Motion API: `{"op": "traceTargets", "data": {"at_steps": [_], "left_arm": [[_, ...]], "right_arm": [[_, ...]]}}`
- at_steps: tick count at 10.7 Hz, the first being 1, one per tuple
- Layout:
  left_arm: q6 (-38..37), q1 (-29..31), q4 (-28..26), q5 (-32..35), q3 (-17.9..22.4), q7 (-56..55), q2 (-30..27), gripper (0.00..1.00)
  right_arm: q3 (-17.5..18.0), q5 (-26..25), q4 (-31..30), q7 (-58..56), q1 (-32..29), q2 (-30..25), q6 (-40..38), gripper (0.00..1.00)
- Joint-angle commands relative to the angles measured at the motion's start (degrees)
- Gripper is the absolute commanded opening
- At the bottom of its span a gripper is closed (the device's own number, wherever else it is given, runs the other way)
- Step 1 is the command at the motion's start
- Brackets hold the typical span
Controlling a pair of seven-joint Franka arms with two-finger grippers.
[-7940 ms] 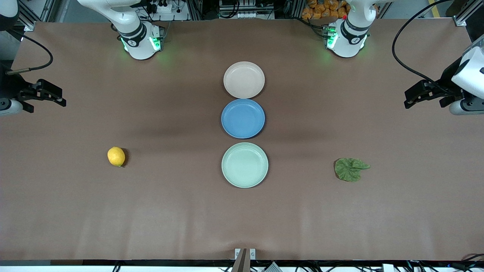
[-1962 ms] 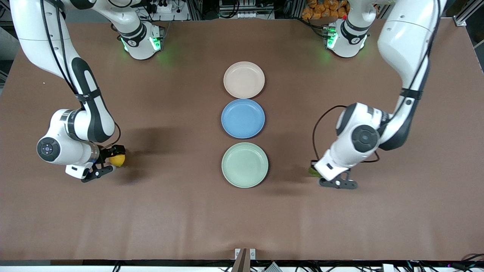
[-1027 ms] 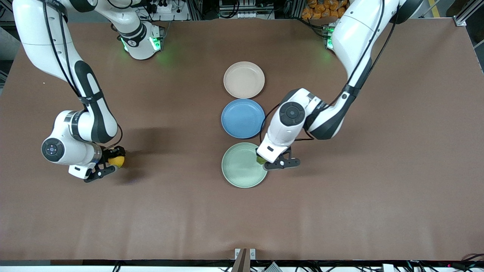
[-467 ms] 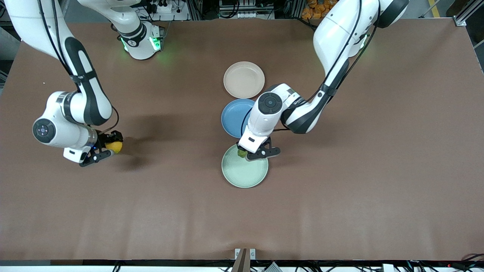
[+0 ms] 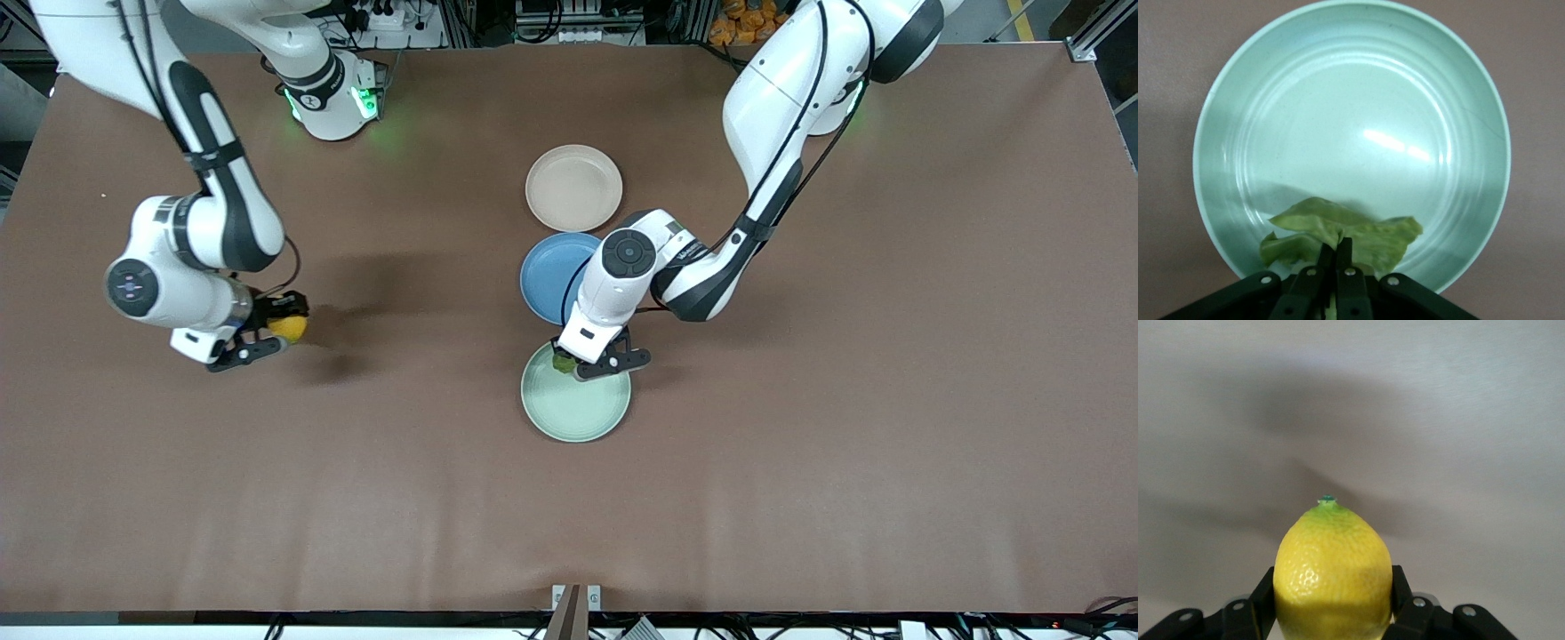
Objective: Place lemon and lettuce in plates
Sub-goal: 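Carry the lettuce with the left gripper over the pale green plate, then open the left gripper over the green plate while the right gripper carries the lemon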
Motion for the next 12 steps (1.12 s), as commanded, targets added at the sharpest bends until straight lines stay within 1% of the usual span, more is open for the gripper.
{"op": "traceTargets", "data": {"at_steps": [1,2,3,4,5,7,9,10,11,12], "left_arm": [[1.3,-1.8,1.2,1.0,1.4,-2.1,2.1,0.00],[2.3,-2.2,1.2,1.0,1.5,-2.4,3.0,0.00],[3.7,-2.2,1.2,0.9,1.7,-2.9,3.4,0.00],[3.7,-2.0,1.2,0.9,1.7,-2.9,3.4,0.81],[3.7,-1.8,1.2,1.0,1.8,-2.6,2.9,1.00],[3.7,-0.9,1.2,1.2,1.8,-2.3,1.6,1.00],[3.7,0.8,1.2,1.4,1.8,-1.1,0.1,1.00],[3.7,2.1,1.2,1.7,1.8,0.4,-1.1,1.00],[3.5,3.2,1.2,2.0,1.8,2.6,-2.1,1.00],[3.3,5.3,1.2,2.1,1.8,6.2,-3.1,1.00]], "right_arm": [[0.0,1.0,-2.6,11.6,6.8,-5.1,-3.6,0.00],[0.1,1.3,-2.6,15.3,8.8,-5.4,-4.3,0.00],[0.2,3.5,-2.6,17.1,10.7,-5.6,-4.9,0.00],[0.2,7.1,-2.4,18.3,13.1,-5.7,-5.8,0.00],[0.2,8.6,-2.0,21.9,15.3,-5.6,-6.5,0.00],[1.1,9.9,-1.8,29.0,19.6,-6.1,-6.9,0.00],[1.8,13.5,-1.8,34.2,23.7,-7.0,-9.8,0.00],[1.8,16.0,-1.8,35.4,25.5,-8.1,-11.8,0.00],[1.8,17.5,-1.6,36.9,26.6,-8.9,-13.4,0.00],[1.8,17.6,-0.8,39.8,28.3,-9.4,-14.6,0.00]]}}
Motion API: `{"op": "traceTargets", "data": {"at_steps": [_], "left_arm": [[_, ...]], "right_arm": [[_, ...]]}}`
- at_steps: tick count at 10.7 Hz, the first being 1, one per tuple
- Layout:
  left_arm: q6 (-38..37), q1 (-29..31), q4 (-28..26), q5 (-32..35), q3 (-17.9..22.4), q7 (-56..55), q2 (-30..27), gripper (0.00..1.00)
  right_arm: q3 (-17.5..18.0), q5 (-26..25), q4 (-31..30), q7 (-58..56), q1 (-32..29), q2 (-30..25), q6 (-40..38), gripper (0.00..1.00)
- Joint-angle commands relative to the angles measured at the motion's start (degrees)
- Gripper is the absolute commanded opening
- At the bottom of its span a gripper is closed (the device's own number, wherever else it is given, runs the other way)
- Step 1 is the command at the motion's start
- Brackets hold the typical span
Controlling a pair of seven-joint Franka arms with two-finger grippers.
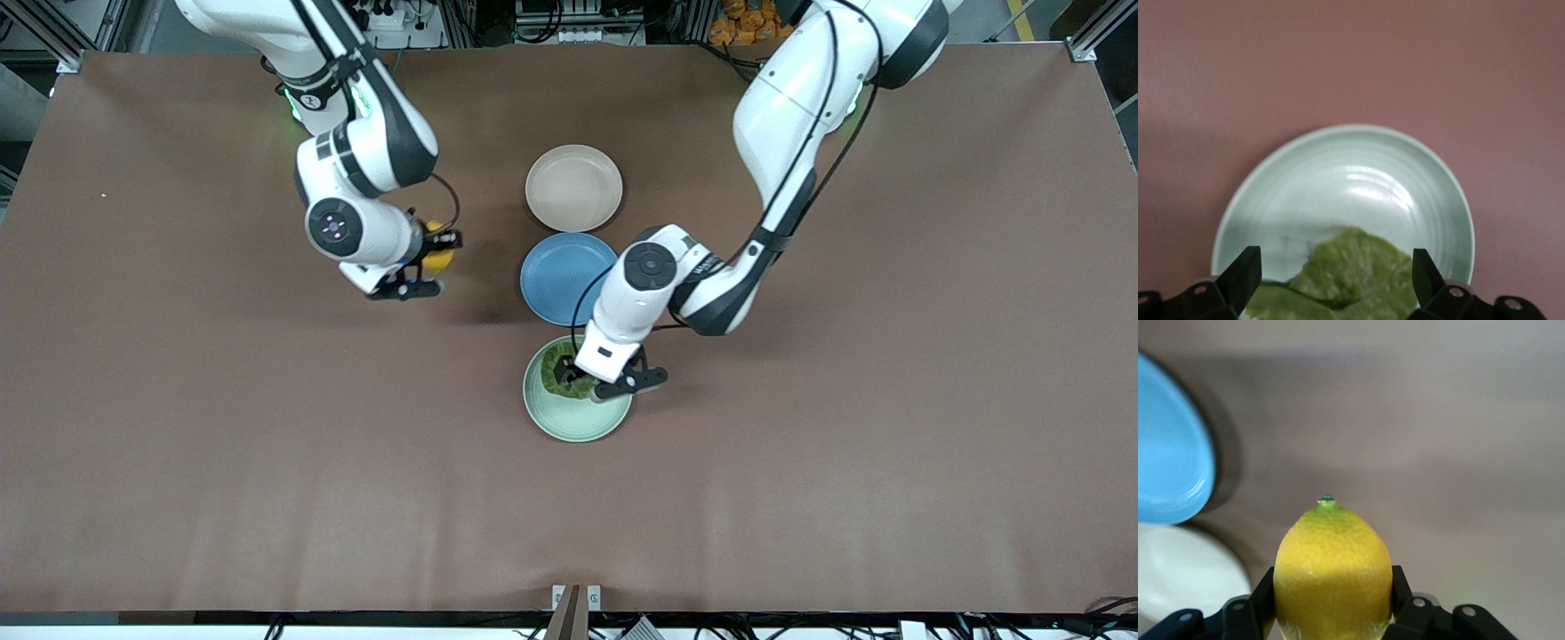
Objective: Place lemon and lettuce in plates
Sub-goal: 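Open the left gripper over the green plate while the right gripper carries the lemon, then lower the lemon onto the cream plate while the left gripper withdraws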
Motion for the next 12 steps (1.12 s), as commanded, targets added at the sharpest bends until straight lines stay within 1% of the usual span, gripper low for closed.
{"op": "traceTargets", "data": {"at_steps": [1,2,3,4,5,6,9,11,12], "left_arm": [[-1.5,4.6,-1.4,2.1,-0.2,8.6,-4.8,1.00],[-3.9,5.6,-1.4,2.0,-0.2,11.9,-6.3,1.00],[-5.8,6.9,-1.5,2.0,-0.2,15.3,-8.2,1.00],[-8.1,8.2,-1.6,2.0,-0.2,18.2,-10.0,1.00],[-10.3,9.5,-1.6,2.0,-0.2,20.2,-11.7,1.00],[-12.4,11.2,-1.6,1.6,-0.6,22.0,-13.2,1.00],[-20.3,15.5,-1.6,1.1,-0.9,26.5,-18.4,1.00],[-26.5,18.3,-1.6,1.0,-0.9,29.6,-21.9,1.00],[-29.0,19.6,-1.6,0.9,-0.9,30.2,-23.7,1.00]], "right_arm": [[-0.2,2.3,0.2,7.5,4.6,-3.8,-3.0,0.00],[-0.2,2.4,1.3,11.5,8.1,-3.4,-1.9,0.00],[-0.2,2.7,1.7,16.9,12.1,-2.8,1.2,0.00],[-0.1,4.3,1.6,20.3,14.2,-2.0,4.3,0.00],[-0.2,7.9,1.7,20.9,17.0,-1.4,6.2,0.00],[-0.2,9.5,1.7,22.9,19.5,-0.4,9.0,0.00],[-0.3,9.4,2.6,33.7,29.8,4.6,19.0,0.00],[-0.3,9.4,2.6,35.8,32.8,7.8,23.7,0.00],[-0.3,9.4,2.6,36.4,33.4,8.3,24.5,0.00]]}}
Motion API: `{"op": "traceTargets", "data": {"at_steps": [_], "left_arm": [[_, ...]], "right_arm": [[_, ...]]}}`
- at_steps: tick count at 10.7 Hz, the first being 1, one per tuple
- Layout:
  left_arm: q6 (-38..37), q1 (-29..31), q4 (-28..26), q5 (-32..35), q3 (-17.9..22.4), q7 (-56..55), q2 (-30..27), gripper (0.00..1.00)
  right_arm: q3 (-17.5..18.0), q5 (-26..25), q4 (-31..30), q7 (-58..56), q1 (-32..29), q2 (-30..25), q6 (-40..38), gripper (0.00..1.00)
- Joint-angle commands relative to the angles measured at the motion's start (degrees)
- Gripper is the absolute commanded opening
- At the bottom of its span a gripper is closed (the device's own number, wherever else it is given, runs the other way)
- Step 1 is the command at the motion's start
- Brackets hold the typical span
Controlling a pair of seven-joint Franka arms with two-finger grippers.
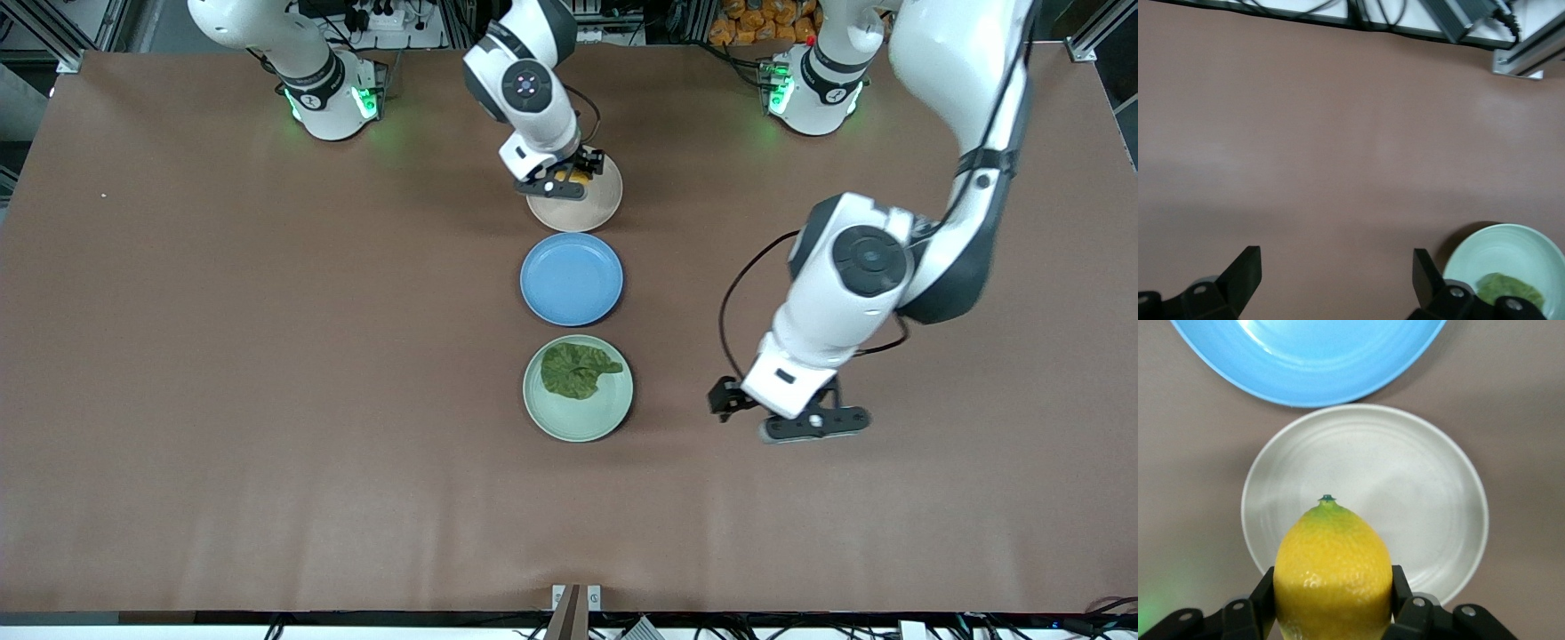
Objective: Place lemon and lettuce in plates
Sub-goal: 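Lower the lemon onto the cream plate while the left gripper withdraws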
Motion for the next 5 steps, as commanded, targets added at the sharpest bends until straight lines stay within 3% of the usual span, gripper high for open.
{"op": "traceTargets", "data": {"at_steps": [1,2,3,5], "left_arm": [[-7.1,4.1,-1.9,0.7,-0.7,2.8,-6.6,1.00],[-9.7,4.9,-1.9,0.7,-0.7,4.1,-8.0,1.00],[-11.8,5.0,-1.9,0.7,-0.7,4.6,-9.5,1.00],[-12.7,5.5,-1.9,0.7,-0.5,5.0,-12.4,1.00]], "right_arm": [[-0.7,1.2,1.1,1.3,2.0,2.7,2.2,0.00],[-0.7,1.2,1.1,1.3,2.1,3.4,2.2,0.00],[-0.7,1.2,1.1,1.3,2.3,4.0,2.4,0.24],[-0.8,0.8,1.1,1.3,2.3,4.5,2.5,1.00]]}}
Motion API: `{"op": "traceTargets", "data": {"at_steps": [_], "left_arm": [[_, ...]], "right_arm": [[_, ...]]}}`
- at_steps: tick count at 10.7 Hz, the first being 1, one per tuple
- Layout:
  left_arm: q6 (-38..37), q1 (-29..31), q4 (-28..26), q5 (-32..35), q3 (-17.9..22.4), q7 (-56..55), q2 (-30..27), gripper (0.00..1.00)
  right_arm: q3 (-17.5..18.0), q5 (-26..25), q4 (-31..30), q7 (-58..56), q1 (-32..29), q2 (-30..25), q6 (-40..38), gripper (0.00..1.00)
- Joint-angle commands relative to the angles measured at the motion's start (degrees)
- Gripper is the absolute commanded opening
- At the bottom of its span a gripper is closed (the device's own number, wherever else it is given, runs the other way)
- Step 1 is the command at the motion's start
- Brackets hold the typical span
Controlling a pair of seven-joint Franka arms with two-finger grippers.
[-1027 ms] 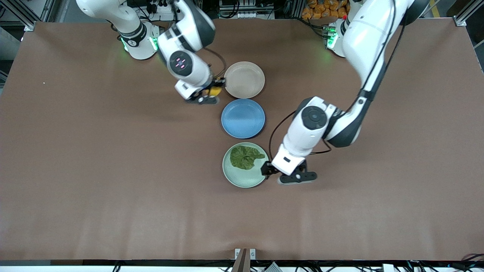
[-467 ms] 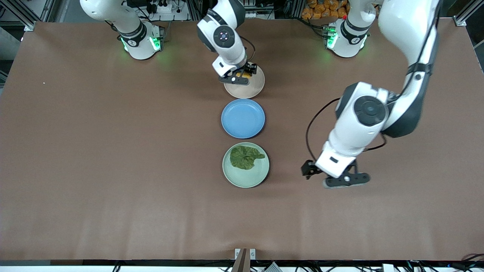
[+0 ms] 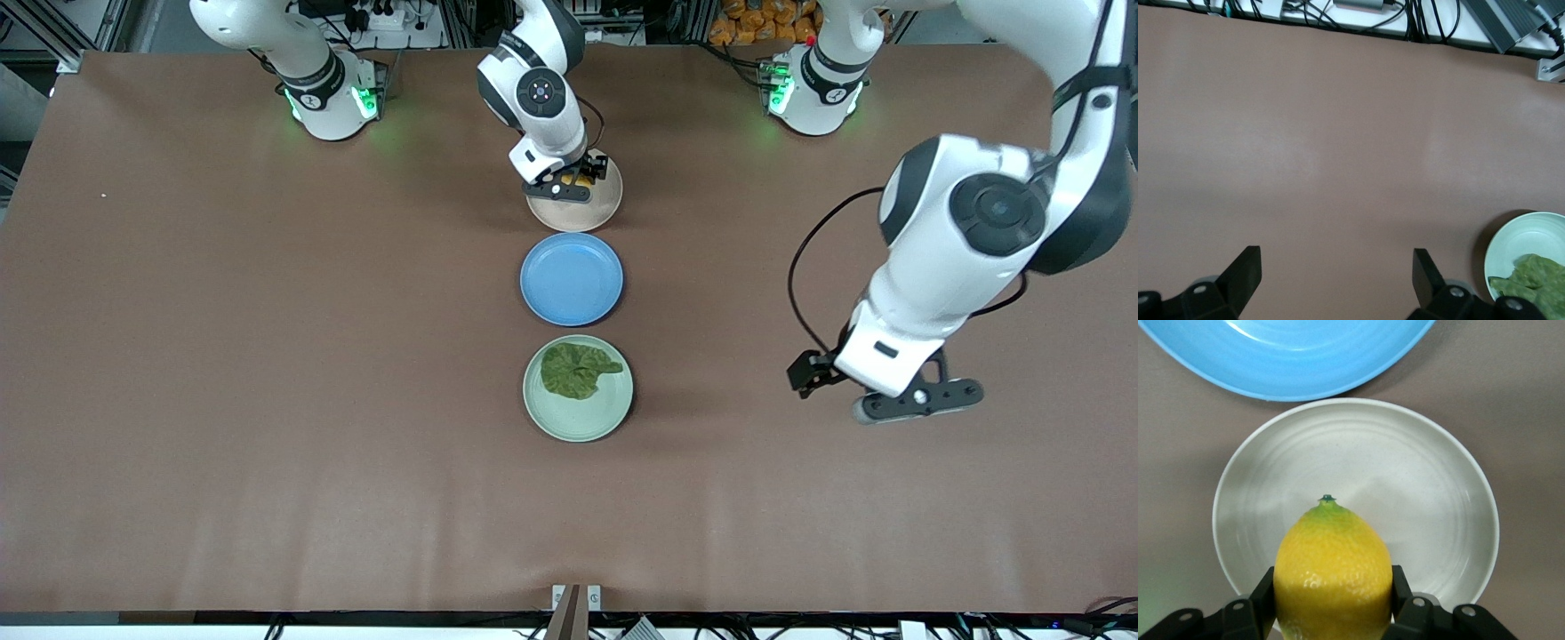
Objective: Place lemon and lettuce in plates
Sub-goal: 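Lower the lemon onto the cream plate while the left gripper withdraws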
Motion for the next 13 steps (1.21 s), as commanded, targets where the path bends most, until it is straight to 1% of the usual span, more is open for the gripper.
{"op": "traceTargets", "data": {"at_steps": [1,3,5,7,8,10,13], "left_arm": [[-3.0,1.4,-1.6,0.6,-0.3,1.8,-5.4,1.00],[-6.4,3.6,-1.6,0.4,-0.6,6.1,-8.3,1.00],[-10.4,5.5,-1.6,-1.7,-0.6,7.3,-10.9,1.00],[-13.1,7.2,-1.5,-3.1,-0.3,8.7,-13.0,1.00],[-14.0,7.3,-1.6,-3.9,-0.2,9.6,-13.8,1.00],[-16.8,7.4,-1.6,-4.4,-0.1,10.2,-14.8,1.00],[-18.7,8.0,-1.9,-4.9,-0.1,13.3,-16.1,1.00]], "right_arm": [[-0.8,0.8,0.9,0.5,0.5,1.0,0.1,1.00],[-1.6,0.4,1.6,-0.2,-0.2,0.2,-0.5,1.00],[-4.6,-1.5,1.8,-0.8,-0.4,-1.1,-0.6,1.00],[-8.2,-3.5,1.9,-2.6,-0.4,-1.9,-1.7,1.00],[-10.1,-4.2,1.9,-4.9,-0.4,-2.4,-4.0,1.00],[-14.9,-4.2,1.9,-11.0,-0.4,-4.2,-9.7,1.00],[-21.5,-4.2,3.1,-18.6,-0.4,-6.4,-16.6,1.00]]}}
